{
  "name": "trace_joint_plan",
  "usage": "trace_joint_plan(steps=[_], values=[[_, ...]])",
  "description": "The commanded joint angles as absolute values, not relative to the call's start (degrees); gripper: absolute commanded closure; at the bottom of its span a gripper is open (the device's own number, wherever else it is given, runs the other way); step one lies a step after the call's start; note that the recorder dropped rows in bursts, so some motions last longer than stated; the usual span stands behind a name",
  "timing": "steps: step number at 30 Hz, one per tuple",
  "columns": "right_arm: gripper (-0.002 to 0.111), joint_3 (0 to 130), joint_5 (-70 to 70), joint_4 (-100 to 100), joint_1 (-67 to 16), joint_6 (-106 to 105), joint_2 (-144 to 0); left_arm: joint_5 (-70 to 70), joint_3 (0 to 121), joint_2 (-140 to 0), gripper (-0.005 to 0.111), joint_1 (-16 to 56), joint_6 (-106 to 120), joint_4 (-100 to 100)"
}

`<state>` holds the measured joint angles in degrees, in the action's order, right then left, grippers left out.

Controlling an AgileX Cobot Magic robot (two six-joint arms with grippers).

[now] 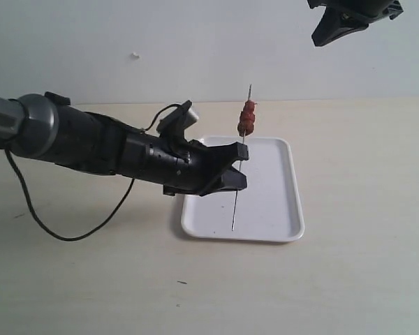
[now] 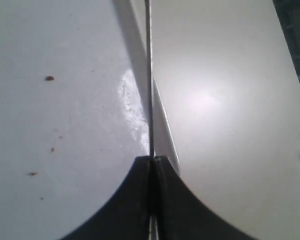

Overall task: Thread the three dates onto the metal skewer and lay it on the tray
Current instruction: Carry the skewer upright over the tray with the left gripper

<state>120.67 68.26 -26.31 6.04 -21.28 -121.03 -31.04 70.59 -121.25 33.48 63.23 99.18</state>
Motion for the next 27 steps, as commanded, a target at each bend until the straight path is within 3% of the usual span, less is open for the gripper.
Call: trace_joint_plan(steps=[1,10,17,19,25,27], values=[[0.108,113.6,62.8,-27.1,5.9,-21.5,-116.8,-33.5,74.9,-125.7,0.107,33.6,58.5,99.9],[0.108,96.3,40.8,-26.6,-2.0,-25.2,-106.9,-35.8,76.9,-129.4,0.107,33.6,52.4,99.6],[0.108,88.3,32.1,-25.3,-5.7,-25.8,-100.9,-37.4,76.8,-129.4,0.106,33.6,51.8,96.7],[0.108,86.6,30.5,-25.3,-5.7,-25.8,-99.5,-37.7,76.8,-129.4,0.097,33.6,51.8,95.5],[0.108,83.6,29.1,-25.4,-5.7,-25.4,-97.1,-37.8,76.8,-129.4,0.055,33.6,51.8,94.9],[0.108,83.1,29.6,-25.4,-5.7,-25.4,-97.0,-37.8,76.8,-129.4,0.047,33.6,51.8,94.7]])
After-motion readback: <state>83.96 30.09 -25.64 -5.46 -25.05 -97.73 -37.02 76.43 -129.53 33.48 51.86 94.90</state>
